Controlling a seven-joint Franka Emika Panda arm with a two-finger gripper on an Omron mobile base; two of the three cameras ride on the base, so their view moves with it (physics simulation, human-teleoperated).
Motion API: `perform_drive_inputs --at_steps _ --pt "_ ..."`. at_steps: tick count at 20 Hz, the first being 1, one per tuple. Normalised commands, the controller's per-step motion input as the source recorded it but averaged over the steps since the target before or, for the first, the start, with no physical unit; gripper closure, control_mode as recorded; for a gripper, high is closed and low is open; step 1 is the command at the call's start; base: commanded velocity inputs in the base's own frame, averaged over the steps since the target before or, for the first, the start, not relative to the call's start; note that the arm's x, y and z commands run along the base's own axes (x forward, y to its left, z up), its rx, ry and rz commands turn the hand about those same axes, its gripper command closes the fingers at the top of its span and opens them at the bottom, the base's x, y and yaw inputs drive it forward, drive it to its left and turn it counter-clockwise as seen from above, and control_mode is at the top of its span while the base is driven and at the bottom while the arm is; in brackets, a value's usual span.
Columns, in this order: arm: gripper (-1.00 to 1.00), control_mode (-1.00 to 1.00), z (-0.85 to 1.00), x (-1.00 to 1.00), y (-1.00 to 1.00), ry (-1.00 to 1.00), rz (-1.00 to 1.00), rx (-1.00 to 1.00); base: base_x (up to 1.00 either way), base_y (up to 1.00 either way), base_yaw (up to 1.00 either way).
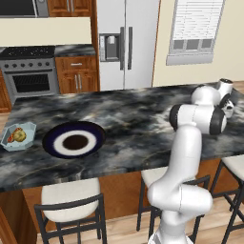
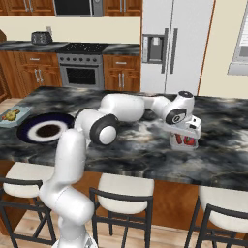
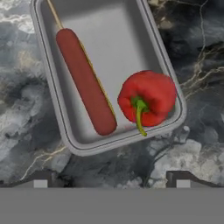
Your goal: Place one cooked food and one vegetable from the large plate to each tupperware container.
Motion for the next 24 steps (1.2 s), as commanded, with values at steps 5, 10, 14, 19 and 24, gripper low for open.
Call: perform_drive_inputs --at_steps 5,10,14,19,24 --pt "-1.0 -1.0 0.14 -0.64 0.47 0.0 0.0 -0.04 0.0 0.0 0.0" --pt "-1.0 -1.0 0.71 -0.26 0.55 -0.06 0.0 -0.12 0.0 0.0 0.0" --pt "-1.0 -1.0 0.71 -0.6 0.58 -0.05 0.0 -0.07 0.0 0.0 0.0" --pt "-1.0 -1.0 0.51 -0.68 0.96 -0.04 0.0 -0.01 0.0 0.0 0.0" --pt "-1.0 -1.0 0.68 -0.55 1.0 -0.01 0.0 0.01 0.0 0.0 0.0"
